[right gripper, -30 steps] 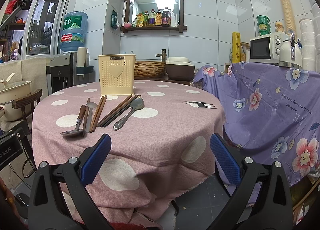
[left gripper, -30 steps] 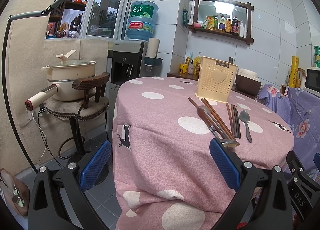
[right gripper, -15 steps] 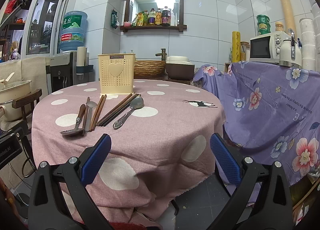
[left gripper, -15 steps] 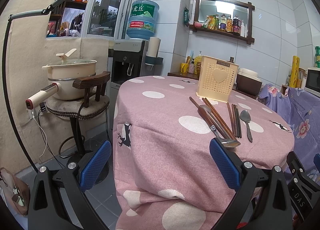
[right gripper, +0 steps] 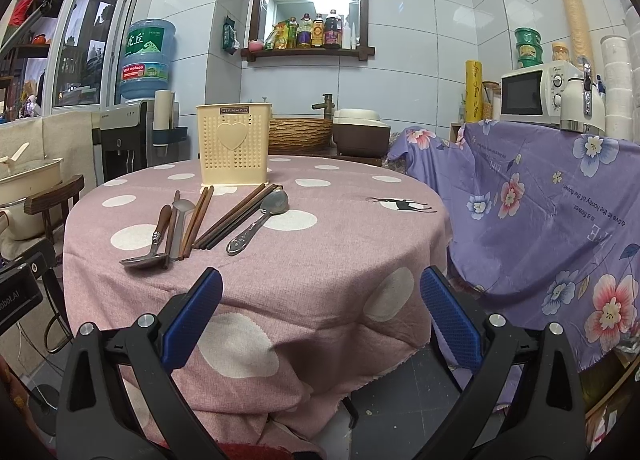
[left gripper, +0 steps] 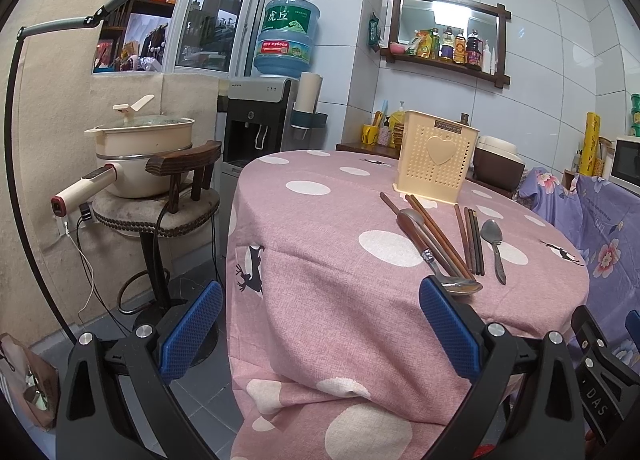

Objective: Organize utensils
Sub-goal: 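Move the left tool toward the wooden spoon while the right tool approaches the metal spoon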

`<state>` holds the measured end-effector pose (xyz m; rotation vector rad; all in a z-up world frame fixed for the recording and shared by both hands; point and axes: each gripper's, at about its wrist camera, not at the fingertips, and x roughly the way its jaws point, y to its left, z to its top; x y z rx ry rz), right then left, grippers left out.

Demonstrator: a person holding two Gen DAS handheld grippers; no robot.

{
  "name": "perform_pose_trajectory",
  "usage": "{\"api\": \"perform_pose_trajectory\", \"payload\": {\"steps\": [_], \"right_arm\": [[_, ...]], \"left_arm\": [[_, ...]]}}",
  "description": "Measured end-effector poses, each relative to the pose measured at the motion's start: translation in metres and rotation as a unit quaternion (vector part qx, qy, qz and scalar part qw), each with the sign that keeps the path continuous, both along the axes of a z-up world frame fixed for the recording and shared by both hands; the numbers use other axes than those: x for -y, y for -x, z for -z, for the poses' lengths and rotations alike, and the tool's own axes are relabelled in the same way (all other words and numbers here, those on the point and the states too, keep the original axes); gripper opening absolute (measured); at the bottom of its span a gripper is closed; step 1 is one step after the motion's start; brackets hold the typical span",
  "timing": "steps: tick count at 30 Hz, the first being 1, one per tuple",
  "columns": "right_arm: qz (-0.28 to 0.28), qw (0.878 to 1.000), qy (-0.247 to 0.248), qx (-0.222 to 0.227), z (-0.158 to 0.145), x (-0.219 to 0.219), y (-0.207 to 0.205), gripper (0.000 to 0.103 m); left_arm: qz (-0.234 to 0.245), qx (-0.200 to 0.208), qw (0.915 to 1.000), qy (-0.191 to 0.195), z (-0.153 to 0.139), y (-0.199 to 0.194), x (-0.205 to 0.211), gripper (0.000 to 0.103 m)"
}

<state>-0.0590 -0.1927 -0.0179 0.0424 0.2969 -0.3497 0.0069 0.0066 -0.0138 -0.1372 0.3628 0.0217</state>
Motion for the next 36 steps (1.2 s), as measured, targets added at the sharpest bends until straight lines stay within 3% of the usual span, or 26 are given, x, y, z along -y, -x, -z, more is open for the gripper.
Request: {"api": "perform_pose_trajectory", "payload": {"steps": [7,11,13,17,22,26,28,33,36], "right_arm": [[-0.025,0.999,-0.004,-0.025,0.006,-0.001,-0.011,0.098],[-0.05,0.997,-0.033,-0.047,0.007,0.01,-0.023,0.098],[-0.064,0.995,-0.059,-0.057,0.005,0.021,-0.035,0.098],[-0.04,0.993,-0.085,-0.069,-0.006,0.047,-0.061,0.098],[-0.052,0.99,-0.076,-0.11,-0.022,0.064,-0.094,0.098],[-0.068,0.983,-0.084,-0.151,-0.029,0.075,-0.12,0.098],[-0.064,0.981,-0.084,-0.164,-0.029,0.08,-0.132,0.098],[-0.077,0.973,-0.085,-0.2,-0.033,0.085,-0.161,0.092],[-0.089,0.97,-0.082,-0.21,-0.035,0.08,-0.176,0.086]], "left_arm": [[0.002,-0.02,0.9996,0.019,0.014,-0.005,-0.008,0.098],[0.012,-0.035,0.9989,0.03,0.009,-0.016,-0.012,0.098],[0.009,-0.04,0.9989,0.023,0.004,-0.03,-0.014,0.098],[0.003,-0.031,0.9995,-0.001,-0.012,-0.053,-0.013,0.098],[0.027,-0.044,0.9987,-0.004,-0.035,-0.081,-0.01,0.098],[0.046,-0.077,0.9958,-0.019,-0.044,-0.111,-0.013,0.097],[0.047,-0.1,0.9937,-0.014,-0.046,-0.124,-0.019,0.089],[0.076,-0.162,0.9825,0.053,-0.045,-0.154,-0.023,0.07],[0.103,-0.184,0.9768,0.039,-0.044,-0.164,-0.004,0.062]]}}
